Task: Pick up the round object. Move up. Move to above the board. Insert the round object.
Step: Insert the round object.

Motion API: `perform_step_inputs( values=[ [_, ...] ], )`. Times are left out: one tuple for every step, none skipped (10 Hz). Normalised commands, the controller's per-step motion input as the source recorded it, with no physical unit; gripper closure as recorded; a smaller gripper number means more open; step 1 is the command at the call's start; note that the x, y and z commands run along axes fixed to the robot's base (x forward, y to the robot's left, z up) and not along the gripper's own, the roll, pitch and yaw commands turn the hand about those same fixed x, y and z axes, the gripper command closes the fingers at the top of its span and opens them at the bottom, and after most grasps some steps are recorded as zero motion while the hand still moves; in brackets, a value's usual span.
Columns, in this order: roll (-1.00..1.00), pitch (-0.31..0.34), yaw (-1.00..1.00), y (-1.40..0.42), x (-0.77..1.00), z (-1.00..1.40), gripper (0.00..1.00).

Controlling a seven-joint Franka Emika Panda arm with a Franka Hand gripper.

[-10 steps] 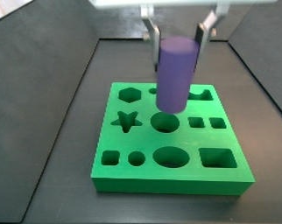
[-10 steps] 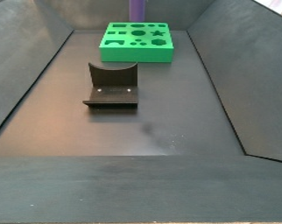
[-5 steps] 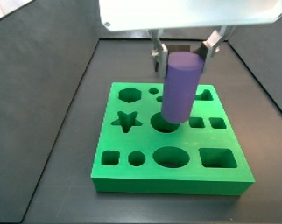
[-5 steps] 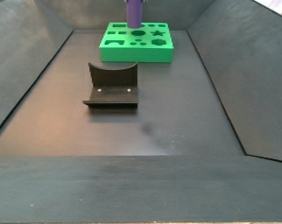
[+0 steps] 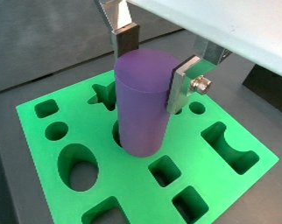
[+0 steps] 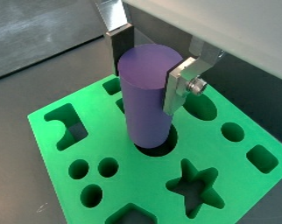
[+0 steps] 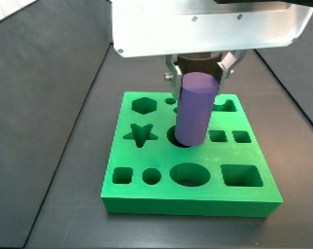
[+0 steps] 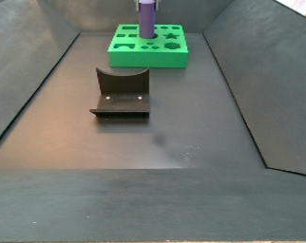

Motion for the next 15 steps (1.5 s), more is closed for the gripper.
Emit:
perform_step_inputs(
  values=[
    [0.16,-0.036,0.04,0.00,-0.13,-0.45,1.00],
    [0.21,-0.037,0.12,0.00,-0.19,-0.48,1.00],
    [0.18,-0.033,0.12,0.00,-0.21,-0.45,1.00],
    [0.14,-0.036,0.08,0.00,-0.13,-0.44,1.00],
    [0.11,-0.066,0.05,-0.05,0.00,-0.51,1.00],
    [0.05,-0.124,0.04,-0.17,0.19,-0.59,1.00],
    [0.03,-0.137,0.04,-0.18,0.30,-0.59,1.00],
    [0.05,-0.133,0.06,-0.14,0.29,-0.59,1.00],
    [0.08,-0.117,0.06,-0.14,0.27,-0.58,1.00],
    [0.14,-0.136,0.07,-0.08,0.17,-0.76,1.00],
    [0.18,-0.126,0.08,-0.03,0.10,-0.79,1.00],
    [0.19,-0.106,0.09,-0.01,0.07,-0.81,1.00],
    [0.20,-0.101,0.09,0.00,0.06,-0.81,1.00],
    [0.10,-0.124,0.00,-0.04,-0.04,-0.35,1.00],
    [0.00,0.116,0.00,0.00,0.16,0.00,1.00]
  ],
)
